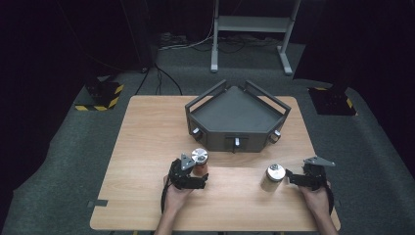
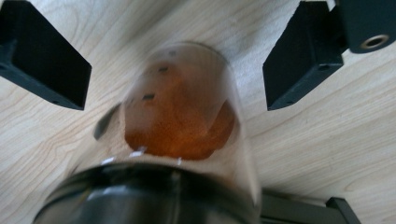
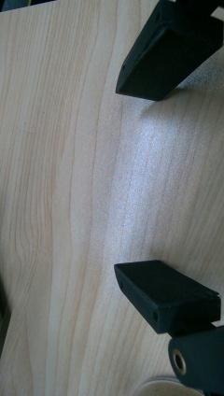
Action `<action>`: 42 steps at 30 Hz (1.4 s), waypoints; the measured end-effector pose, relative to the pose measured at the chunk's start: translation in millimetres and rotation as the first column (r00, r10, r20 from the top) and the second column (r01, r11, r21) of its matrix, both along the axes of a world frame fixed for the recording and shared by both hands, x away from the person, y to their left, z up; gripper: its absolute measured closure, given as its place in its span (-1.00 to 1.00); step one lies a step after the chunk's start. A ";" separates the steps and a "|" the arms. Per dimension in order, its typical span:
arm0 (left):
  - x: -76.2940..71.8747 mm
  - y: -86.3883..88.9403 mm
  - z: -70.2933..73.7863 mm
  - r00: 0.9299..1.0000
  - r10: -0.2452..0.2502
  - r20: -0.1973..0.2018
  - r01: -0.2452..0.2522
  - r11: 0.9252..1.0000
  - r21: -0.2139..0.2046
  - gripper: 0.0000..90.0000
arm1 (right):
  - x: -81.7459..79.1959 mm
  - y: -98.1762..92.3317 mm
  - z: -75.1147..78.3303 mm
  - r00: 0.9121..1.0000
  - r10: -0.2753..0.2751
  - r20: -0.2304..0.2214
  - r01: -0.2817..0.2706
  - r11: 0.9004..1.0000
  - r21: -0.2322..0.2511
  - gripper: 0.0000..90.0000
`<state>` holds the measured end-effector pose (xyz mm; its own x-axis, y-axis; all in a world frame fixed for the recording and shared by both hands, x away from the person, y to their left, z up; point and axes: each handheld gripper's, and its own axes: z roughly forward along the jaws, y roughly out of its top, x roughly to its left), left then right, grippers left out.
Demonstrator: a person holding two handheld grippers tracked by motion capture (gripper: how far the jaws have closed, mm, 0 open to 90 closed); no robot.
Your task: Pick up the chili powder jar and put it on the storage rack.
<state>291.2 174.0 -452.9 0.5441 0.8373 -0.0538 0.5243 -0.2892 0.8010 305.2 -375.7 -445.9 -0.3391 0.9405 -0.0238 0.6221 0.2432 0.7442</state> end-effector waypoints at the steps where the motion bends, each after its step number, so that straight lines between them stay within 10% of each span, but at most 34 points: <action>1: 0.0 0.0 0.0 1.000 0.000 0.000 0.000 1.000 0.000 -0.79 | 0.0 0.0 0.0 1.000 0.000 0.000 0.000 1.000 0.000 -0.73; 42: -0.3 -14.4 -2.1 0.998 0.032 0.061 -0.034 0.999 0.019 -0.33 | -0.5 0.3 -0.2 1.000 -0.004 0.002 0.004 1.000 0.000 -0.72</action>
